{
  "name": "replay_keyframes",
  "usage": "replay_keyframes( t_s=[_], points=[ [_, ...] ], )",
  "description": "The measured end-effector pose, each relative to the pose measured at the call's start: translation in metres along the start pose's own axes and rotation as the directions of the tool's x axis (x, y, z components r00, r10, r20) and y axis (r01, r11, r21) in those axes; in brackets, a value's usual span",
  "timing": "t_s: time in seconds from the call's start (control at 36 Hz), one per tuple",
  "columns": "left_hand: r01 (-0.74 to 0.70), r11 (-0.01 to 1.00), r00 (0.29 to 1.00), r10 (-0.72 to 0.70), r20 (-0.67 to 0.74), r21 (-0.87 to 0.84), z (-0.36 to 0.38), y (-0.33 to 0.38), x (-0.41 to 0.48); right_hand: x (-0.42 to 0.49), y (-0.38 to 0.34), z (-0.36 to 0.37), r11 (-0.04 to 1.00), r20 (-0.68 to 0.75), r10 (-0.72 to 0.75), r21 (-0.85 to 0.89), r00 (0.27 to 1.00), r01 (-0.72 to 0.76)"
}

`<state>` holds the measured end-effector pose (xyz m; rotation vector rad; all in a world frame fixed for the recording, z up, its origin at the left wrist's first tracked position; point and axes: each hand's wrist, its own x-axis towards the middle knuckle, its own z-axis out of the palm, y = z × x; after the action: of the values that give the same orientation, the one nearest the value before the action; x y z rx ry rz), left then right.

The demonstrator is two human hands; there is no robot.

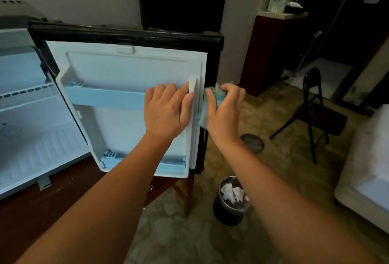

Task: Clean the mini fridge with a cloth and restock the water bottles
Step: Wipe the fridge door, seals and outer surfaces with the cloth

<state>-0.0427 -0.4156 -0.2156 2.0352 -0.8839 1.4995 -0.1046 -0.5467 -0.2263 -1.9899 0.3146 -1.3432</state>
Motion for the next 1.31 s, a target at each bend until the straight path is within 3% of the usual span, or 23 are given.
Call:
replay_keyframes(
  t_s=[0.14,0.39,0.56,0.61,0.67,0.72,0.81,1.31],
  points=[
    [-0.037,0.999,0.999,0.038,-0.018,0.037,0.003,-0.007,-0.005,0.015,-0.015,0.005,0.997,-0.119,-0.004,0.074,0.993,0.013],
    [-0.036,0.994,0.998,0.041,0.053,-0.1,0.007,-0.014,-0.022,-0.015,0.039,0.015,0.988,0.03,0.116,0.102,0.993,-0.119],
    [0.091,0.969,0.996,-0.093,0.003,-0.231,0.021,-0.003,-0.079,-0.011,0.055,0.026,0.986,0.024,0.108,0.124,0.994,-0.111],
    [0.196,0.958,0.98,-0.185,0.072,-0.208,0.028,0.003,-0.104,-0.009,0.061,0.03,0.986,0.023,0.098,0.136,0.995,-0.1],
    [0.248,0.951,0.95,-0.201,0.238,-0.185,0.035,0.009,-0.129,-0.006,0.065,0.034,0.985,0.013,0.094,0.146,0.996,-0.095],
    [0.33,0.919,0.879,-0.216,0.426,-0.216,0.041,0.017,-0.15,-0.005,0.07,0.038,0.985,-0.011,0.079,0.156,0.997,-0.077],
    [0.458,0.871,0.787,-0.304,0.536,-0.179,0.055,0.029,-0.166,-0.005,0.078,0.041,0.985,-0.039,0.046,0.17,0.998,-0.038],
    [0.323,0.935,0.918,-0.272,0.29,-0.144,0.085,0.031,-0.194,-0.039,0.1,0.048,0.97,-0.171,-0.178,0.137,0.969,0.202]
  ],
)
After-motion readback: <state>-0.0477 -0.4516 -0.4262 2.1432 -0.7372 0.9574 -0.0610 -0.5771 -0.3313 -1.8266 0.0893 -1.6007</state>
